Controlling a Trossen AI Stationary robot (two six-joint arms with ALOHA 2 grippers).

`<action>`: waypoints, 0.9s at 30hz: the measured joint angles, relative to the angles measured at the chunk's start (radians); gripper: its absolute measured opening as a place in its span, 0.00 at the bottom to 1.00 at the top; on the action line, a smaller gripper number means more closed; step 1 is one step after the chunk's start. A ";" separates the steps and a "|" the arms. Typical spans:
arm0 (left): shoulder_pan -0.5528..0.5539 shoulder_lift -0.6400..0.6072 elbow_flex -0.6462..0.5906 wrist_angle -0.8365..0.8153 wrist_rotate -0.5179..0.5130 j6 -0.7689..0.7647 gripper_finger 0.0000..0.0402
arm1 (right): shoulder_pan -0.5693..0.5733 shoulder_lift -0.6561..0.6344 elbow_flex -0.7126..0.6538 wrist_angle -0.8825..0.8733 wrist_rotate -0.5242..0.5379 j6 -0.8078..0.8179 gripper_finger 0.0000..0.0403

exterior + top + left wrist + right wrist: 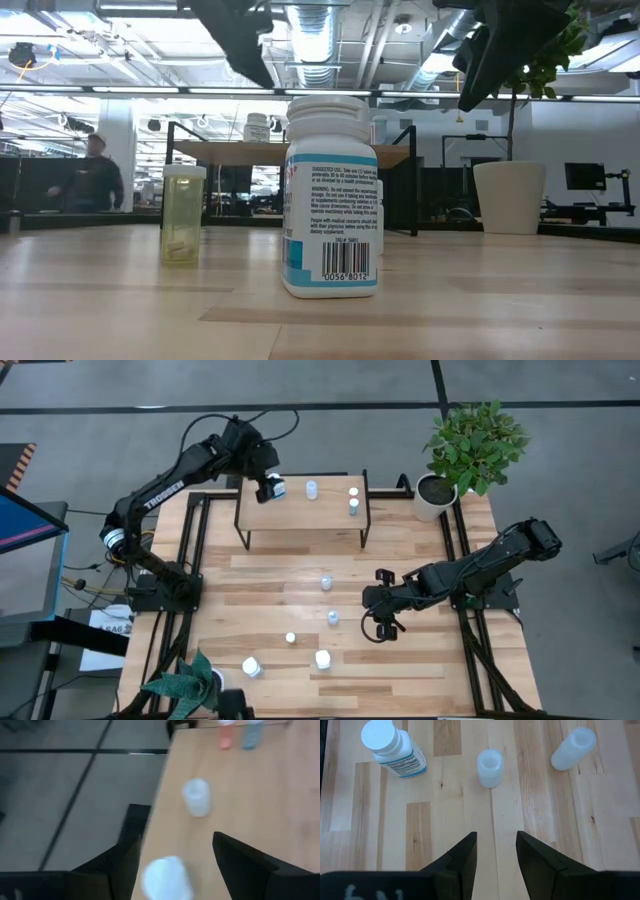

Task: Pick and place medicine bottles onto shelf by color
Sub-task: Put the left white pill bottle on the shelf aligned with the other white pill bottle

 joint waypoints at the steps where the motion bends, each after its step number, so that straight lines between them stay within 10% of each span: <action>1: -0.016 -0.001 0.015 -0.035 0.009 -0.020 0.59 | 0.000 0.000 0.000 0.000 0.000 0.000 0.40; 27: -0.646 -0.053 0.012 -0.530 0.095 -0.389 0.59 | 0.131 0.000 -0.001 -0.043 0.006 0.214 0.40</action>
